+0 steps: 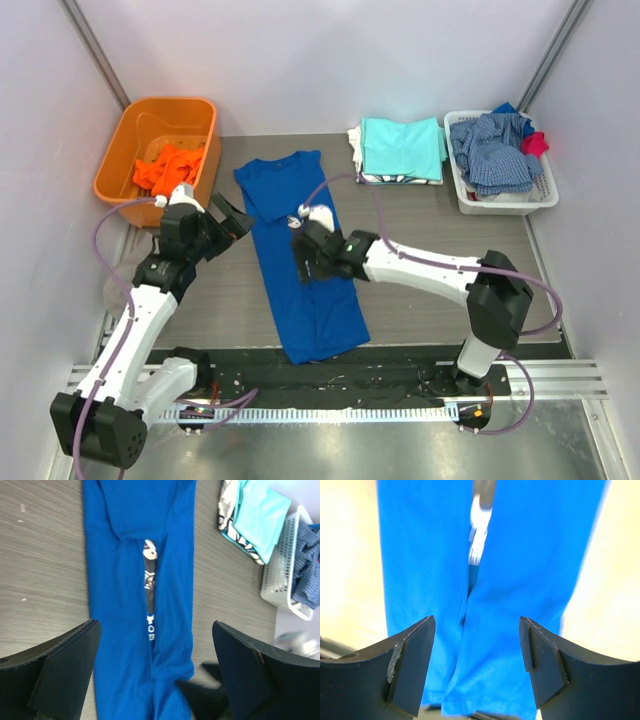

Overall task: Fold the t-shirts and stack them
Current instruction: Fold the tshirt

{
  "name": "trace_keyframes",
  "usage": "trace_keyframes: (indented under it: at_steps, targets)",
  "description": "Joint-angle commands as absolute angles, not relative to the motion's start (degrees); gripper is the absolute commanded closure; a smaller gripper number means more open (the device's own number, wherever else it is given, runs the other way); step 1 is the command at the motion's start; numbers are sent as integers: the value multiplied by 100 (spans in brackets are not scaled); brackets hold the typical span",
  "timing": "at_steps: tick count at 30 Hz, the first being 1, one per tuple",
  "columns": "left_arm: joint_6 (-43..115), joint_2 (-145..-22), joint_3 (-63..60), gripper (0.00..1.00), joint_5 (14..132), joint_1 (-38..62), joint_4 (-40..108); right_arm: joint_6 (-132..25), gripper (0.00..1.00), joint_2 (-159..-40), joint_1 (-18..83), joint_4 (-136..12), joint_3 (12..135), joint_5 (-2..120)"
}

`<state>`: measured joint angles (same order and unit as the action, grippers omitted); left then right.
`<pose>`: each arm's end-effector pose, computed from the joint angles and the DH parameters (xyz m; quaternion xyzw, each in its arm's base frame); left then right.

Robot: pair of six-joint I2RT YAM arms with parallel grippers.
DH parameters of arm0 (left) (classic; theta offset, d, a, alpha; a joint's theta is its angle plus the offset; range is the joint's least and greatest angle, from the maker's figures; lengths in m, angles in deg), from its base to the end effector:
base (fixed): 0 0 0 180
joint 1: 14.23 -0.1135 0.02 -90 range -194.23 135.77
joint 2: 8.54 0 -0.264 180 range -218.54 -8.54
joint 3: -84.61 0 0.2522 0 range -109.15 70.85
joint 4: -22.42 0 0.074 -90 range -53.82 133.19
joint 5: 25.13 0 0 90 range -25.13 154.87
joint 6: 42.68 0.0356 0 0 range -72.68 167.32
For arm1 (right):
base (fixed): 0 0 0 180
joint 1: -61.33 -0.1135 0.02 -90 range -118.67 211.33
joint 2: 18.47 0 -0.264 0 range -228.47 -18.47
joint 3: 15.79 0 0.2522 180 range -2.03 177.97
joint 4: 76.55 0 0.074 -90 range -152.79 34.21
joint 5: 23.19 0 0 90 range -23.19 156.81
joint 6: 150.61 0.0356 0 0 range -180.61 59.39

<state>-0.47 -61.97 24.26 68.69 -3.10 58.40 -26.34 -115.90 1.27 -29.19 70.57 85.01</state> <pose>0.2044 -0.0426 0.3027 -0.2549 0.8230 -0.2743 0.4271 0.1884 0.3048 0.2350 -0.1701 0.9358 0.0935 0.2942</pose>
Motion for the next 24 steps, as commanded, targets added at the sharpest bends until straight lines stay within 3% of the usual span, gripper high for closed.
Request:
trace_keyframes:
  at_steps: [1, 8, 14, 24]
  targets:
    - [57, -5681, 2269, 0, 6200, -342, 6454, -3405, 25, -11829, 805, -3124, 7777, 8572]
    - [-40, -4292, 2189, 0, 5073, -334, 7774, -4241, 24, -13436, 1210, -3090, 9698, 8123]
    - [-172, -3597, 2215, 0, 5134, -342, 8478, -4566, 24, -14580, 1483, -3054, 11237, 7842]
    - [-392, -3000, 2479, 0, 5380, -334, 8927, -4952, 23, -15829, 1896, -3045, 12514, 7393]
